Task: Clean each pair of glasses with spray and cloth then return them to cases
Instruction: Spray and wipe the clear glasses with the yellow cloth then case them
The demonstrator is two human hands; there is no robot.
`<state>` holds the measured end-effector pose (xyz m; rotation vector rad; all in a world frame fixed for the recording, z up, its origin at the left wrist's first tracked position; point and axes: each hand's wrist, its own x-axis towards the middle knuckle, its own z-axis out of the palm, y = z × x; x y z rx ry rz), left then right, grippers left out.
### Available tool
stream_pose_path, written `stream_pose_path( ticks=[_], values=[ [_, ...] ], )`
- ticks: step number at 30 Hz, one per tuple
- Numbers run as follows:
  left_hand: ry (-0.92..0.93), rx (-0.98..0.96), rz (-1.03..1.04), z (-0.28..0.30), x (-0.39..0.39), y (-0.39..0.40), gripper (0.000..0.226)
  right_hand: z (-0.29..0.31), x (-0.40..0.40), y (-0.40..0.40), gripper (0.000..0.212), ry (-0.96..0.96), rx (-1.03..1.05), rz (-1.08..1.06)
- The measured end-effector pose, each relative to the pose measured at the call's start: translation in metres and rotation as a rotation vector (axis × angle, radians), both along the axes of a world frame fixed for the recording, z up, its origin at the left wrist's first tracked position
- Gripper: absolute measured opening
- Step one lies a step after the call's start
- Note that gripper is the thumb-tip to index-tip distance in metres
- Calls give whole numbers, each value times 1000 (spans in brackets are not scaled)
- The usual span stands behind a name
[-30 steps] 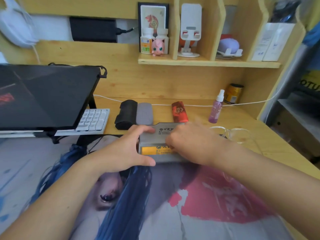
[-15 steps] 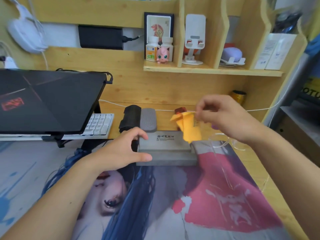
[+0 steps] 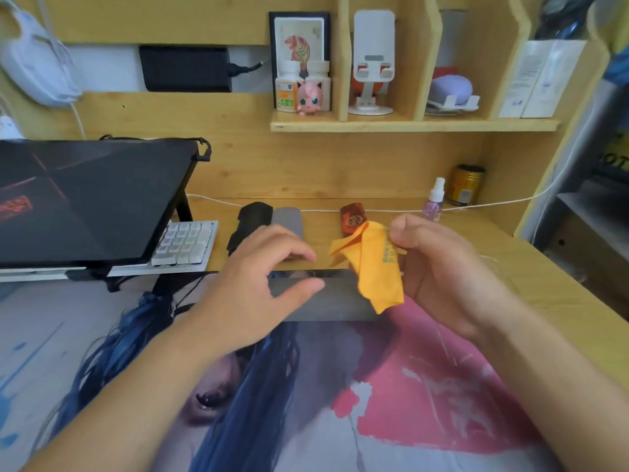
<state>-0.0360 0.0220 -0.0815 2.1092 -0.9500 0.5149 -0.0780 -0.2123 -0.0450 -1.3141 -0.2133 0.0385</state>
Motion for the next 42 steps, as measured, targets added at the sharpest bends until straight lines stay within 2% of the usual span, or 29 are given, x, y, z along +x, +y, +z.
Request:
stream_pose_path(
  ticks=[2, 4, 11, 13, 18, 20, 22, 23, 25, 27, 29, 33, 36, 39, 42],
  values=[
    [-91, -86, -30, 1, -11, -13, 27, -2, -2, 7, 25, 39, 4, 40],
    [-94, -129, -56, 0, -18, -20, 32, -3, -5, 11, 22, 68, -2, 87],
    [125, -260, -115, 5, -22, -16, 32, -7, -8, 14, 8, 136, -73, 180],
    [177, -218, -100, 6, -22, -16, 34, -5, -10, 15, 19, 156, -105, 200],
    [289, -206, -40, 8, -22, -16, 20, -1, -14, 16, 26, 213, -162, 287],
    [409, -230, -41, 14, -23, -15, 21, -8, -12, 17, 23, 190, -276, 195],
    [565, -215, -26, 20, -23, -14, 18, -15, -9, 17, 19, -16, -470, -8],
    [635, -186, -7, 22, -23, -12, 16, -17, -9, 17, 24, -133, -546, -78],
    [793, -131, -14, 25, -23, -8, 18, -19, -10, 18, 39, -229, -598, 0],
    [987, -129, -93, 27, -25, -6, 20, -24, -15, 22, 47, -173, -598, 187],
    [1106, -125, -143, 29, -26, -3, 24, -31, -17, 28, 45, -148, -627, 265],
    [1150, -118, -326, 30, -18, 11, 27, -25, -15, 24, 22, -130, -569, 250],
    [1179, -122, -441, 31, -10, 25, 20, -15, -15, 9, 21, 8, -531, 381],
    [1130, -16, -430, 27, -4, 30, 15, -19, -13, 6, 20, 72, -654, 427],
    [1120, -10, -398, 23, -2, 28, 13, -26, -9, 6, 19, 75, -749, 374]
  ],
)
